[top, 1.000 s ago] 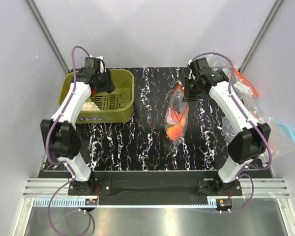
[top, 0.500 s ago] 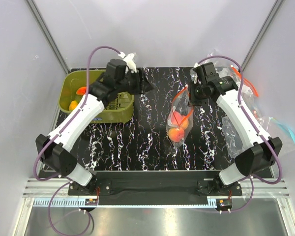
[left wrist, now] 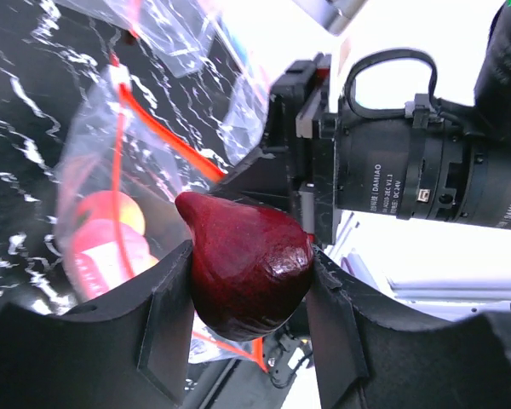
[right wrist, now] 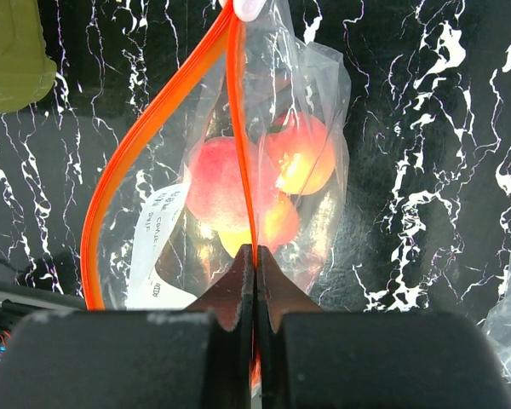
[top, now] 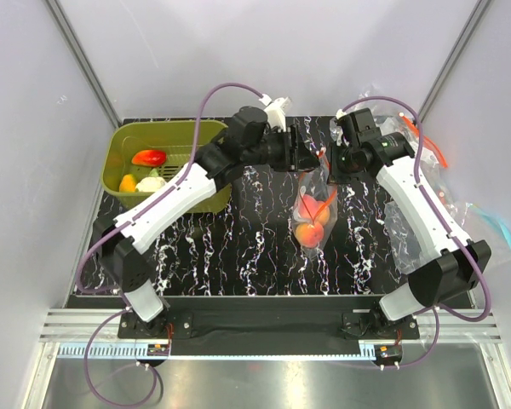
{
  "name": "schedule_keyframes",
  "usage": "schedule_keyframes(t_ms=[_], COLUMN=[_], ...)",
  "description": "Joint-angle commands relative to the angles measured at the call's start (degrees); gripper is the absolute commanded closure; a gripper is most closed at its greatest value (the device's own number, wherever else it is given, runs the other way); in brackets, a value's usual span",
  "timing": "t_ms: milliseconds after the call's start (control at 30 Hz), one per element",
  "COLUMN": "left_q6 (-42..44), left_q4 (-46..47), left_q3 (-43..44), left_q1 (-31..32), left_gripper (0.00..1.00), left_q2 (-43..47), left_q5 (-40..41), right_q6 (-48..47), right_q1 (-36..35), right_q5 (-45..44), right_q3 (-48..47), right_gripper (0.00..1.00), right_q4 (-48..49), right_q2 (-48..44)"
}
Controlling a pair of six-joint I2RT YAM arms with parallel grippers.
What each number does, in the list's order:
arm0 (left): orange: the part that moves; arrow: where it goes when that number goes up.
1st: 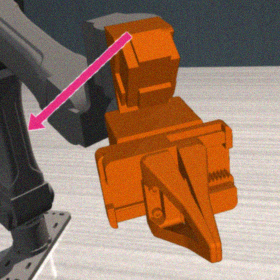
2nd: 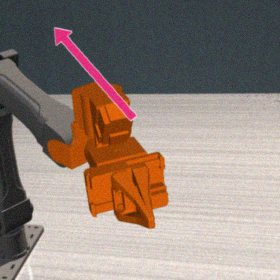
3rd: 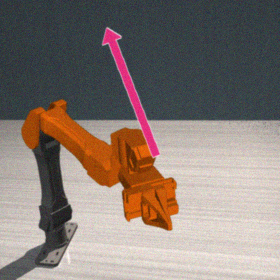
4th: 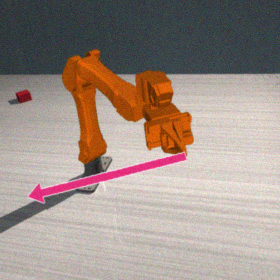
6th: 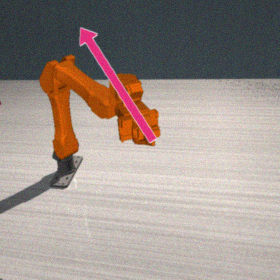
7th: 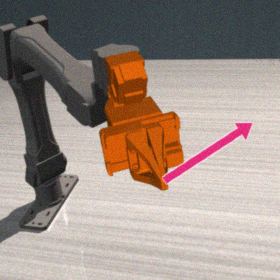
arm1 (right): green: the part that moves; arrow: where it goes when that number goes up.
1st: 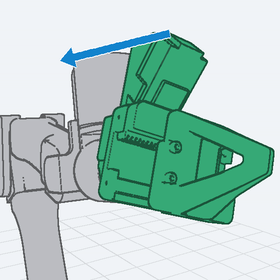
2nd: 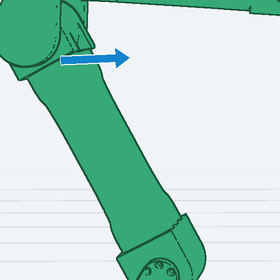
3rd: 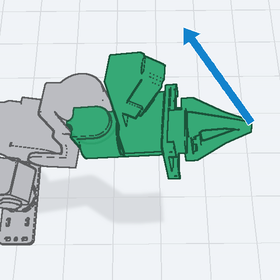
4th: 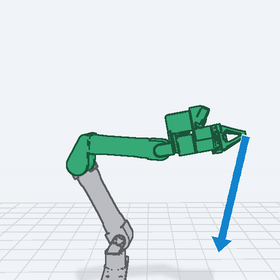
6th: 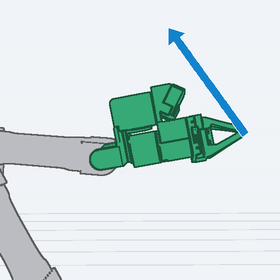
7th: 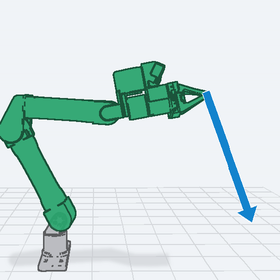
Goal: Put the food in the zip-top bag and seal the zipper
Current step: Place the fake fruit in the zipper food storage bag.
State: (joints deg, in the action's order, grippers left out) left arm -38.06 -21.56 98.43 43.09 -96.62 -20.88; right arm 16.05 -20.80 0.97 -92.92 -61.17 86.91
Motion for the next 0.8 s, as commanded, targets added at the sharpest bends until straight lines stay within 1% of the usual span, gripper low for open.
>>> schedule_keyframes(t_ms=[0, 200, 300, 333, 433, 467, 500, 600, 667, 767], left_q6=[-1.6, -0.6, -0.5, -0.6, -1.9, -2.1, -1.8, 0.5, 1.8, 3.7], left_q4=[1.4, -3.8, -5.1, -5.4, -4.9, -4.2, -4.0, -4.4, -6.9, -10.2], left_q3=[3.0, 2.9, 2.7, 2.6, 0.8, 0.4, 0.3, 1.8, 5.0, 7.3], left_q1=[1.4, 3.4, 3.7, 3.8, 3.9, 3.8, 3.9, 3.6, 2.9, 0.5], left_gripper=[0.58, 0.56, 0.51, 0.42, 0.25, 0.07, 0.01, 0.01, 0.01, 0.01], left_q2=[-1.6, -4.3, -5.2, -5.5, -6.3, -5.8, -5.4, -3.8, -3.5, -1.7], left_q5=[-0.8, 0.8, -0.2, -0.3, -1.0, -0.8, 0.1, 2.1, 2.7, 5.2], right_q6=[-1.2, -1.6, -1.6, -1.6, -1.6, -1.5, -1.6, -1.7, -1.6, -1.6], right_q1=[-0.5, -0.5, -0.6, -0.5, -0.5, -0.5, -0.5, -0.5, -0.5, -0.5], right_q5=[-0.6, -0.7, -0.6, -1.9, -2.7, -2.7, -2.8, -3.0, -3.1, -3.1], right_q3=[-2.4, -3.2, -3.2, -3.2, -2.9, -2.9, -2.8, -2.4, -1.9, -1.3], right_gripper=[1.00, 1.00, 1.00, 1.00, 1.00, 1.00, 1.00, 1.00, 1.00, 1.00], right_q4=[0.1, -0.2, 0.0, 0.0, 0.1, 0.3, 0.2, 0.2, 0.3, 0.4], right_q2=[-2.2, -1.9, -2.1, -2.1, -2.4, -2.5, -2.5, -2.6, -2.9, -3.2])
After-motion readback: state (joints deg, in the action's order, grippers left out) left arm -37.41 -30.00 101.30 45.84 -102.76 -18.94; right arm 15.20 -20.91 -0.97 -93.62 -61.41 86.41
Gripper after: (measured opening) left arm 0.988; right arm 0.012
